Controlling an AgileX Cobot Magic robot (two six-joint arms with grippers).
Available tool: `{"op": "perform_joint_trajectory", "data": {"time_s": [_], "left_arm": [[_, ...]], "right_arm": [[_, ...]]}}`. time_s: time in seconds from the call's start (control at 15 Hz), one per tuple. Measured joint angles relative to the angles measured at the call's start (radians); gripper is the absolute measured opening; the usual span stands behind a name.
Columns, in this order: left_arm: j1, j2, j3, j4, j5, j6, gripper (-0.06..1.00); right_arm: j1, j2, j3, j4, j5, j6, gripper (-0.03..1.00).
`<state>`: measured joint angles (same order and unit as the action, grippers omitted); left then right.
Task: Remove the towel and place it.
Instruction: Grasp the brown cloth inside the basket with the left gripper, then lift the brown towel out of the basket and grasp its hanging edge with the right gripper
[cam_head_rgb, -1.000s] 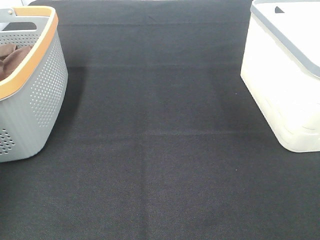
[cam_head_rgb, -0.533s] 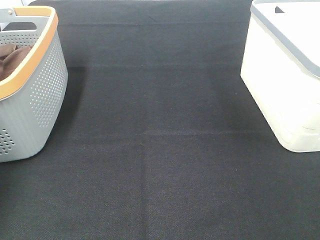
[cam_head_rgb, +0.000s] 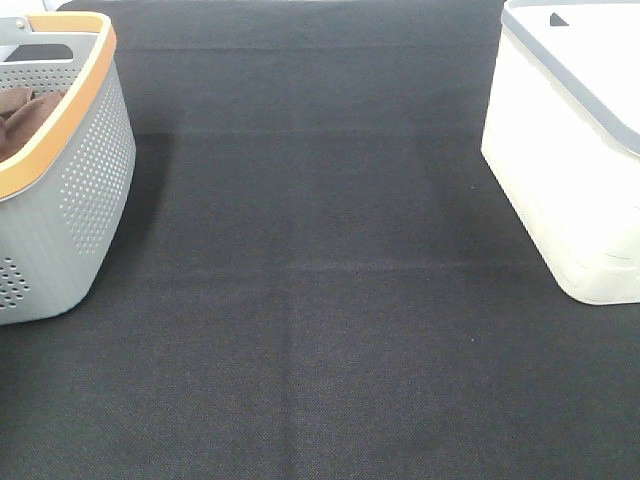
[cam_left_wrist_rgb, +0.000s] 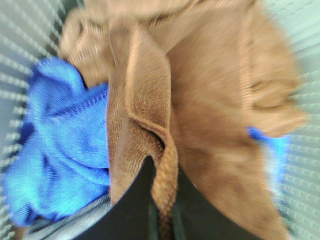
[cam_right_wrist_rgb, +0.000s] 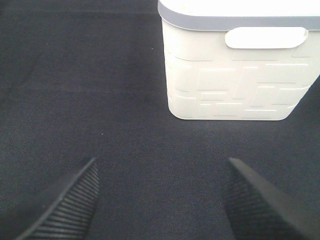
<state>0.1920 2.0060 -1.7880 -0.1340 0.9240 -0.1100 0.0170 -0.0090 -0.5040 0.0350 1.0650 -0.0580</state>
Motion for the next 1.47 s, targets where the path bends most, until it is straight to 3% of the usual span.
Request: {"op": "perform_joint_trajectory", "data": {"time_s": [0.27, 0.47, 0.73, 0.93, 1.0, 1.27, 1.47], "left_arm": [[0.0, -0.155, -0.001, -0.014, 0.001, 0.022, 0.0], [0.0, -0.333, -0.001, -0.134, -0.039, 0.069, 0.0], [0.0, -0.478, -0.001, -0.409, -0.122, 0.175, 0.0], [-0.007, -0.529, -0.001, -0.748, -0.169, 0.335, 0.0], [-0.022, -0.531, -0.001, -0.81, -0.179, 0.372, 0.0], [-0.162, -0.531, -0.001, -0.862, -0.245, 0.427, 0.0], [-0.244, -0.531, -0.001, -0.863, -0.295, 0.465, 0.0]], "right_arm": [[0.0, 0.0, 0.0, 0.0, 0.0, 0.0, 0.67], [0.0, 0.0, 0.0, 0.0, 0.0, 0.0, 0.67], [0.0, 0.0, 0.0, 0.001, 0.0, 0.0, 0.67], [0.0, 0.0, 0.0, 0.041, 0.0, 0.0, 0.67], [0.0, 0.0, 0.0, 0.067, 0.0, 0.0, 0.67], [0.0, 0.056, -0.006, 0.165, -0.027, -0.023, 0.67], [0.0, 0.185, -0.041, 0.26, -0.154, -0.108, 0.67]]}}
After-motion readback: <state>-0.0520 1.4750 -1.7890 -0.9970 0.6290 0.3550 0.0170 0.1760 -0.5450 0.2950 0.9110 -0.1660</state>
